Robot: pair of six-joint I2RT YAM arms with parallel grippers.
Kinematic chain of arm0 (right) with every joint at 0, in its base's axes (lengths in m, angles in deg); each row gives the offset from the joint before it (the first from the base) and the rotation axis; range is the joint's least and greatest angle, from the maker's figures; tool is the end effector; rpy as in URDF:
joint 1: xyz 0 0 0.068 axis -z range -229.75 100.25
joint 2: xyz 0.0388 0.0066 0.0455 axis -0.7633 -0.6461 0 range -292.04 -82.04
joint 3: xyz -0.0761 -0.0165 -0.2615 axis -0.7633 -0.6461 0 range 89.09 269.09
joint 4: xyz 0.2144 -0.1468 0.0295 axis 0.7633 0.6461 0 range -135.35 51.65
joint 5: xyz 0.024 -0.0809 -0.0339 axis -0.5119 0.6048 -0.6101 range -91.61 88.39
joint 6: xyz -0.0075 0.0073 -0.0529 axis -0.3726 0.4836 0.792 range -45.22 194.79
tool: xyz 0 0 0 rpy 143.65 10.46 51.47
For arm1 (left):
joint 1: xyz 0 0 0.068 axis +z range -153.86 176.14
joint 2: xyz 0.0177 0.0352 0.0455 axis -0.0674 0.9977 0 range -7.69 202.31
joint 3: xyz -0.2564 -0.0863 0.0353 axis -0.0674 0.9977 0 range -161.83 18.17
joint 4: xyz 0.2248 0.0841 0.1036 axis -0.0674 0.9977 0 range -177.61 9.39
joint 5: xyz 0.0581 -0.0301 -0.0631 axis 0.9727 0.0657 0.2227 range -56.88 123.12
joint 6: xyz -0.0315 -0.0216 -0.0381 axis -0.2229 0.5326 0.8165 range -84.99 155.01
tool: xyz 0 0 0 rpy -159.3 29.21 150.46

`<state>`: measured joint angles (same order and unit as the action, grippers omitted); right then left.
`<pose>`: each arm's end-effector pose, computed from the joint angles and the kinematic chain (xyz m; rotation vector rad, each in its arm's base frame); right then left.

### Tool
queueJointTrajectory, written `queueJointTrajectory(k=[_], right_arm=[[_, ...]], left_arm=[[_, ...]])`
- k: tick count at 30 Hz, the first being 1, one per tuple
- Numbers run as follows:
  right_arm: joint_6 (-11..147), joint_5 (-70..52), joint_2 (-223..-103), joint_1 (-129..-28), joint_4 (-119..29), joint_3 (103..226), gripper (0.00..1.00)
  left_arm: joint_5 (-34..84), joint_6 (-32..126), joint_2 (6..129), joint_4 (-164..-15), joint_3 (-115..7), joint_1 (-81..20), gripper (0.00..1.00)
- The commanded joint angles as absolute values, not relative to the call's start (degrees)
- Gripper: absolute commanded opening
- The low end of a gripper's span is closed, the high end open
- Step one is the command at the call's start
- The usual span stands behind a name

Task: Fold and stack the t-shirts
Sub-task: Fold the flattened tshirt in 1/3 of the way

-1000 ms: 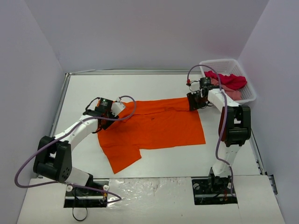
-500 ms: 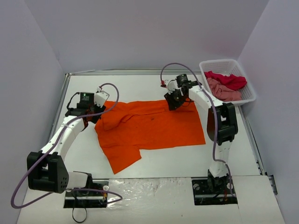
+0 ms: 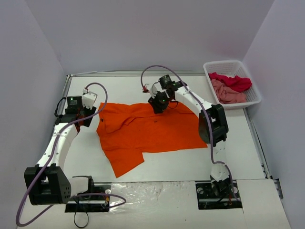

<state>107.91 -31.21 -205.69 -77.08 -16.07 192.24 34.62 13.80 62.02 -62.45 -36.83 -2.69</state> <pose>0.4225 0.2381 0.2236 -1.3843 1.9229 0.5787 0.2646 0.0063 0.2867 0.3825 2.2451 0.2360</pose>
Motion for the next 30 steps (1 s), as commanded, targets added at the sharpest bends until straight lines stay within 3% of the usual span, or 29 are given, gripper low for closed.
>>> queueJointTrajectory(k=[1, 16, 30], right_arm=[[108.3, -32.6, -206.5, -79.7, -14.3, 197.9, 0.34], [111.4, -28.1, -212.3, -93.7, -20.5, 201.9, 0.33], [111.5, -23.8, -216.5, -97.9, -27.5, 202.2, 0.31]], left_arm=[[33.2, 15.8, 61.6, -62.5, -36.6, -2.0, 0.54], [31.4, 16.3, 61.3, -64.0, -34.6, 1.9, 0.54], [30.8, 16.0, 61.5, -64.3, -34.2, 2.4, 0.54]])
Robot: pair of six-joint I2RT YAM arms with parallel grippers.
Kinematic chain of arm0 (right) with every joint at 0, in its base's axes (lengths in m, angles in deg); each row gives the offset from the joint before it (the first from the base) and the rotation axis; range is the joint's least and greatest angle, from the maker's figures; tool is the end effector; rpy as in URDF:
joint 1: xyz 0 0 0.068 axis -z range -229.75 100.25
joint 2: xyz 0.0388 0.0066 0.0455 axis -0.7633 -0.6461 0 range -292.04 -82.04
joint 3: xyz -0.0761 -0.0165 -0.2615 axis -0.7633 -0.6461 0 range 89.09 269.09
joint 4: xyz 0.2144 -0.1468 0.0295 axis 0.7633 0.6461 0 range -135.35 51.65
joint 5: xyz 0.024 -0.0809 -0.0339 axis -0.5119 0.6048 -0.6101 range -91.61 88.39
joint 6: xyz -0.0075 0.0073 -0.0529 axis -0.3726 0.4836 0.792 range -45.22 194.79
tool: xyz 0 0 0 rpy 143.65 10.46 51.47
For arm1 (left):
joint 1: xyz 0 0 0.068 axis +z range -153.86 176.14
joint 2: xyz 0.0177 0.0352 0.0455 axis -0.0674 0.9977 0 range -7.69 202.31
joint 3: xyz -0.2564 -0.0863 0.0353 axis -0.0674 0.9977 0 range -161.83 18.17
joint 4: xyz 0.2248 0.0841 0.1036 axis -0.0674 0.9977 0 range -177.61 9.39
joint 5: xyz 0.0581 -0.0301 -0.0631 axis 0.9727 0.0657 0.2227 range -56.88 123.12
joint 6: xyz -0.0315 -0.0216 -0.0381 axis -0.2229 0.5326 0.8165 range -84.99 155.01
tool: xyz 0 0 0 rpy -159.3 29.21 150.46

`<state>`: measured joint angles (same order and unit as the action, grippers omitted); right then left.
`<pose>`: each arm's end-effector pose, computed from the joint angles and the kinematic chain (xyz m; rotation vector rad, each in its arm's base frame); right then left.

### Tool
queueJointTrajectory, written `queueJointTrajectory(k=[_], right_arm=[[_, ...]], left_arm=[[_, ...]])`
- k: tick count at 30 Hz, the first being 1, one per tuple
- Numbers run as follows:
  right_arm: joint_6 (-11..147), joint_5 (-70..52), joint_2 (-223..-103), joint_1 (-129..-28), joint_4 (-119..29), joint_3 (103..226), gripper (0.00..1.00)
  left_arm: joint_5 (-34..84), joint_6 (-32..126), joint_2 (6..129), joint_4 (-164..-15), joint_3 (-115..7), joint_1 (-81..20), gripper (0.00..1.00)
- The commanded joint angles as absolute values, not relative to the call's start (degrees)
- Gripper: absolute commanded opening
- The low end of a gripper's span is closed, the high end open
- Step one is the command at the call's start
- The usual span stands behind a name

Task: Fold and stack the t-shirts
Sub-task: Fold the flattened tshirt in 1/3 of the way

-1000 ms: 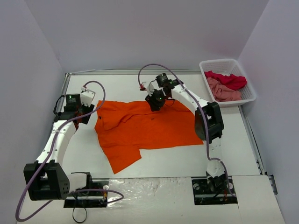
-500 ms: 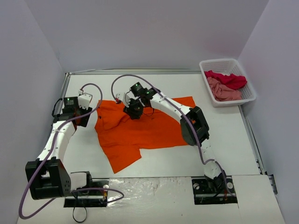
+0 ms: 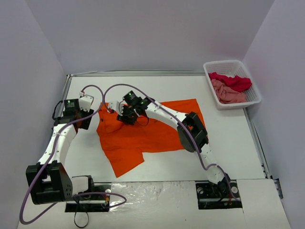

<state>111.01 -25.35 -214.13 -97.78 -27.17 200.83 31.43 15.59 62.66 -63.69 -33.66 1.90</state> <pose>0.3445 0.4043 0.2141 -1.6606 1.5000 0.5759 0.2622 0.0253 0.2673 0.2907 2.3004 0.1893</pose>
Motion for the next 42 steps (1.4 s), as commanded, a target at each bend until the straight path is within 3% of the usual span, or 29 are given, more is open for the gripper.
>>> queueJointTrajectory(k=[1, 16, 26, 42], right_arm=[[111.4, -23.7, -216.9, -98.0, -27.6, 202.6, 0.31], [110.3, -23.5, -221.8, -98.2, -27.9, 206.1, 0.29], [110.3, -22.3, -221.4, -98.1, -27.8, 205.5, 0.04], [109.0, -20.4, -217.0, -98.1, -27.7, 204.5, 0.0]], left_arm=[[30.7, 16.0, 61.6, -64.4, -34.2, 2.4, 0.54], [29.8, 15.6, 61.5, -64.9, -33.6, 2.4, 0.54], [29.3, 15.5, 61.5, -65.1, -33.5, 2.4, 0.54], [28.9, 15.5, 61.1, -64.9, -33.5, 2.3, 0.54]])
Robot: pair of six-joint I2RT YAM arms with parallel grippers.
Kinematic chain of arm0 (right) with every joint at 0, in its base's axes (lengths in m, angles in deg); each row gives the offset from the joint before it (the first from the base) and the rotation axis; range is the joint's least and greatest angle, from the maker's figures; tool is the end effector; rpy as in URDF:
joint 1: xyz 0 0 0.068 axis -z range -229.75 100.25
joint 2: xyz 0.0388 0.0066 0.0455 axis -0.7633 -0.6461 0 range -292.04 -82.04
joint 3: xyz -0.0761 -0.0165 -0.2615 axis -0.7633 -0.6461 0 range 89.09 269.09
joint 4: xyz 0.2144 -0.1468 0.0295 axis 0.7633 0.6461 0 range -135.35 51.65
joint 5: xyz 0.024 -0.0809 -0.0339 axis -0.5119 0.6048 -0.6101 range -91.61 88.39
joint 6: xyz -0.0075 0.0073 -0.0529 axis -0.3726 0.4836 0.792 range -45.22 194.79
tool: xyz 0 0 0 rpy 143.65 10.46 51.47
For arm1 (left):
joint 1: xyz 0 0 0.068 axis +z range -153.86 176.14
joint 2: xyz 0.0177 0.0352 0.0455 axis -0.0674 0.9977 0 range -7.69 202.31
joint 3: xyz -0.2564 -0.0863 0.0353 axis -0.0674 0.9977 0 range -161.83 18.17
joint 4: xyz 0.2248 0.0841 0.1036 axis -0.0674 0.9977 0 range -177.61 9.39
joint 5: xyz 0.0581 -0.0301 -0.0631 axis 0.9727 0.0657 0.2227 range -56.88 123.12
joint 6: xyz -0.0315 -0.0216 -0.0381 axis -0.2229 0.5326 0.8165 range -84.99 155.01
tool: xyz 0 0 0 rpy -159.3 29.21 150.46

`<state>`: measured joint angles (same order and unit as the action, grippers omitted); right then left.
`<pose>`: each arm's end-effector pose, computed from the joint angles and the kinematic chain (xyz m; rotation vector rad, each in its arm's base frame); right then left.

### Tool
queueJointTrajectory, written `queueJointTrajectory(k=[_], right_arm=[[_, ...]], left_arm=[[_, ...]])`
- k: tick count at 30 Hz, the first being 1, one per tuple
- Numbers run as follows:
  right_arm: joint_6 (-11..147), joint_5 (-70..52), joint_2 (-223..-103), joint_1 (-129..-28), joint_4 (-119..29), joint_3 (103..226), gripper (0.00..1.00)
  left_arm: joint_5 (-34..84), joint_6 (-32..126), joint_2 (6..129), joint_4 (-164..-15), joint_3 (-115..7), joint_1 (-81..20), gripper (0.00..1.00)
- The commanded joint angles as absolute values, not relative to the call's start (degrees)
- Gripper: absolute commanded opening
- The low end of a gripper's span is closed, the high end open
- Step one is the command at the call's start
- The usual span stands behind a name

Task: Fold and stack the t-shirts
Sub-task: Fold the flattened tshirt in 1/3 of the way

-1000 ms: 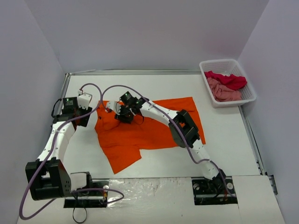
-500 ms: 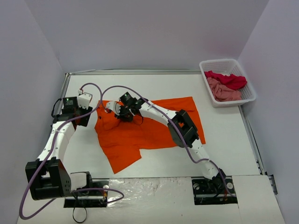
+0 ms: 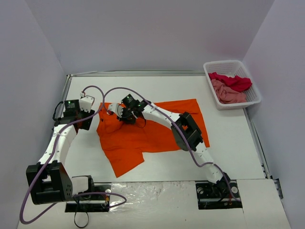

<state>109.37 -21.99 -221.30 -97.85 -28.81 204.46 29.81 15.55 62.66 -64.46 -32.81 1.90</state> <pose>0.3582 0.4177 0.1718 -1.6410 1.5800 0.5286 0.2618 0.0243 0.2635 0.3055 2.2964 0.1571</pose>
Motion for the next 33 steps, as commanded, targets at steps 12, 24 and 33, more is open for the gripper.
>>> queueJointTrajectory(k=[12, 24, 33], right_arm=[[108.2, -20.8, -215.1, -98.2, -27.3, 203.5, 0.0], [108.6, -20.5, -213.4, -98.2, -26.7, 200.9, 0.0], [108.8, -20.7, -211.8, -98.2, -26.1, 199.4, 0.0]], left_arm=[[28.8, 15.5, 61.3, -65.1, -33.3, 2.3, 0.54], [28.7, 15.7, 61.4, -65.2, -33.2, 2.3, 0.54], [28.6, 15.6, 61.0, -65.1, -33.0, 2.3, 0.54]])
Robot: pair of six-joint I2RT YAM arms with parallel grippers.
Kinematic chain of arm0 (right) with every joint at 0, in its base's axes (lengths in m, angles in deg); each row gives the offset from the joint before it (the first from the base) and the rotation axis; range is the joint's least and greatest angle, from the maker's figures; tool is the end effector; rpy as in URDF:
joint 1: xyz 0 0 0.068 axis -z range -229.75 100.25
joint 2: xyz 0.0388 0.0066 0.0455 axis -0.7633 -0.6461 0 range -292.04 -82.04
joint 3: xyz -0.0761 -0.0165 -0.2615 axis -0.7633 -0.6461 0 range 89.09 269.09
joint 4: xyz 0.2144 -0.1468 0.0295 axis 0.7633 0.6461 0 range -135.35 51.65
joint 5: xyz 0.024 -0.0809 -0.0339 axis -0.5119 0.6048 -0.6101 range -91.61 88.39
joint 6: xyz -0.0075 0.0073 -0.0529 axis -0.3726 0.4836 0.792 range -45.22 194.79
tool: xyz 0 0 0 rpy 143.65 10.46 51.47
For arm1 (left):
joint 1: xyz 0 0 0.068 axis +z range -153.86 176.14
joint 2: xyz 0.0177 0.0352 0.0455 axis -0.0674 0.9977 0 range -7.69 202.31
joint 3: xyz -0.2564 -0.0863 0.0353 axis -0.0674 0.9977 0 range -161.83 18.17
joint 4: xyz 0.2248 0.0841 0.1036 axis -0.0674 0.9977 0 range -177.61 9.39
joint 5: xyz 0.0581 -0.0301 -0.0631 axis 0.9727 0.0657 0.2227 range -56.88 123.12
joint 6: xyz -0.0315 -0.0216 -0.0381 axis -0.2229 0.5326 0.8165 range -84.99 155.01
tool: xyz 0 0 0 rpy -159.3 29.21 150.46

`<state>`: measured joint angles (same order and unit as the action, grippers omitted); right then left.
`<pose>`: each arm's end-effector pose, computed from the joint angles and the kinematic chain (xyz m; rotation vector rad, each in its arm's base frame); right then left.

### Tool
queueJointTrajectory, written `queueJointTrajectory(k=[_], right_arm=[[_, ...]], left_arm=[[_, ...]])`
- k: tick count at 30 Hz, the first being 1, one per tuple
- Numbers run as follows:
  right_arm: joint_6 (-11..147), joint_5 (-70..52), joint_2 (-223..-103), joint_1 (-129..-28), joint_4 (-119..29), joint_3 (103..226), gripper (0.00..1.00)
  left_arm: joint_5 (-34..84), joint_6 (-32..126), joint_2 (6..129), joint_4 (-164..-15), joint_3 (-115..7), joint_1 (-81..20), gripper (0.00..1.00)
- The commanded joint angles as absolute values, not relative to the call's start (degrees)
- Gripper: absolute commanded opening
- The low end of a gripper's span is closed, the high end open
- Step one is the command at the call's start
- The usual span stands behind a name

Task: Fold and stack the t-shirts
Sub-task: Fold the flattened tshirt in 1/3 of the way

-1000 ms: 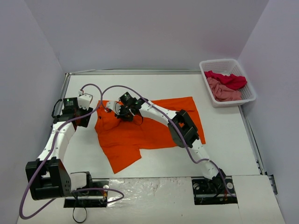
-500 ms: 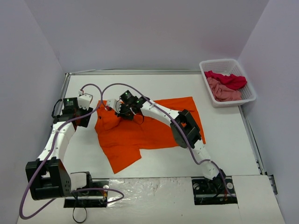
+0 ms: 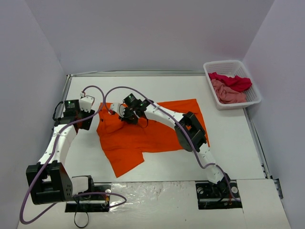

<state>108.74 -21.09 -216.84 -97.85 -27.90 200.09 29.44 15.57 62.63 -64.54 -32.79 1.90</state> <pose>0.3488 0.4064 0.1860 -1.6356 1.6089 0.5173 0.2618 0.0241 0.2636 0.3081 2.2936 0.1500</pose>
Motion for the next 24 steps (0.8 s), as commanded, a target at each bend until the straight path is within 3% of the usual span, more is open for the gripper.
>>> queueJointTrajectory(k=[1, 24], right_arm=[[108.9, -20.6, -211.6, -98.2, -26.1, 199.2, 0.0], [107.7, -20.2, -209.3, -98.2, -25.5, 198.3, 0.0]], left_arm=[[28.6, 15.6, 61.0, -65.1, -33.0, 2.3, 0.54], [27.7, 15.8, 61.1, -65.3, -32.8, 2.3, 0.54]])
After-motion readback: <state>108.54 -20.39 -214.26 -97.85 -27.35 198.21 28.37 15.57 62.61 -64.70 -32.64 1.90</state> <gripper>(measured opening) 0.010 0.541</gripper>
